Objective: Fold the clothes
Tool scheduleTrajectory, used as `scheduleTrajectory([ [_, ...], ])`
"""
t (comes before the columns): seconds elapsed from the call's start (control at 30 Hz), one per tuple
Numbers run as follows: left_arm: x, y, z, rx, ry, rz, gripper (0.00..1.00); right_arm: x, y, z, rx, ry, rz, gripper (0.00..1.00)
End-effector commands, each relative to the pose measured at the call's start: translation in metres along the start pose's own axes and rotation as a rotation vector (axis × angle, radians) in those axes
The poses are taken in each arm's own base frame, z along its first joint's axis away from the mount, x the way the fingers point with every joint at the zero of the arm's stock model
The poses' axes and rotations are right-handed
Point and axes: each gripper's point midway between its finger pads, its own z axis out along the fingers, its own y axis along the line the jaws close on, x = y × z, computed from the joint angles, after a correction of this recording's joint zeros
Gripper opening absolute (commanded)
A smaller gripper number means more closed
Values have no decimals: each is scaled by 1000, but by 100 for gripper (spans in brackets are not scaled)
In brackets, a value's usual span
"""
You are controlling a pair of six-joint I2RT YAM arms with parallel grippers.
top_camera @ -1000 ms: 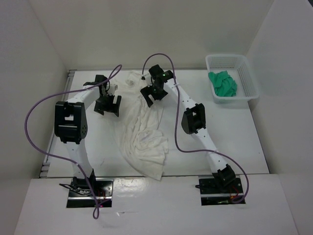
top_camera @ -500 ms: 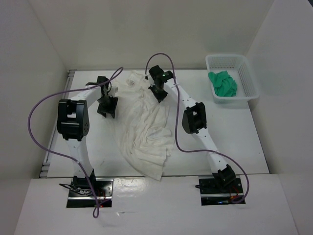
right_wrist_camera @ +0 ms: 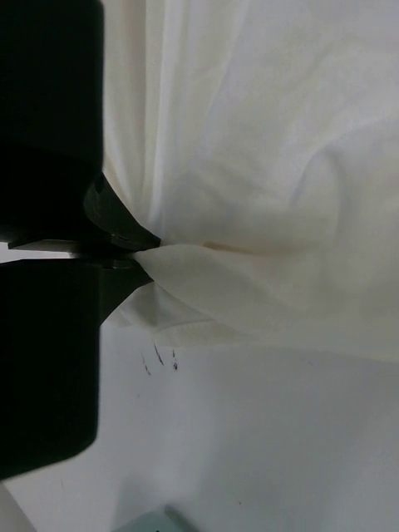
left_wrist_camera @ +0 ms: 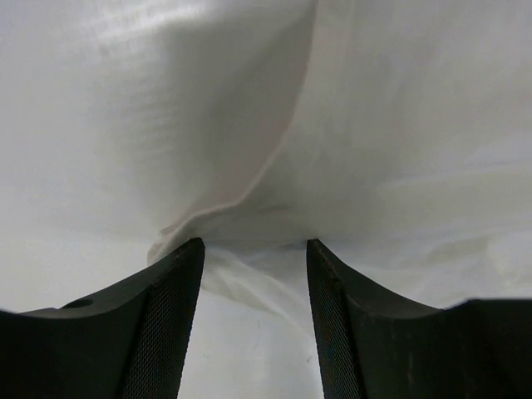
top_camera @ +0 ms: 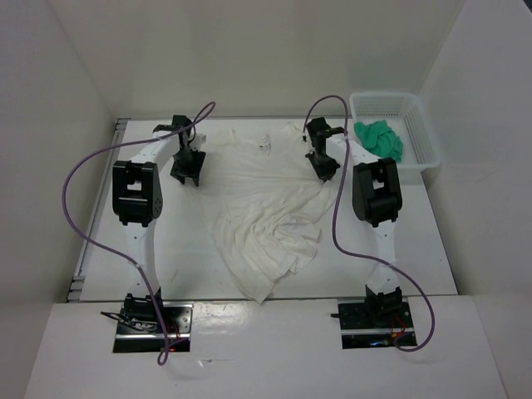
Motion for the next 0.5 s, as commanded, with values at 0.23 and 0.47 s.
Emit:
scheduleTrajectory([
  [0.23,-50,-13,39,15,-9,92,64,1,-33,11,101,-60,24,9],
  [0.47,-91,-6,46,-12,-72,104,65,3,-38,20,121,-54,52,23],
])
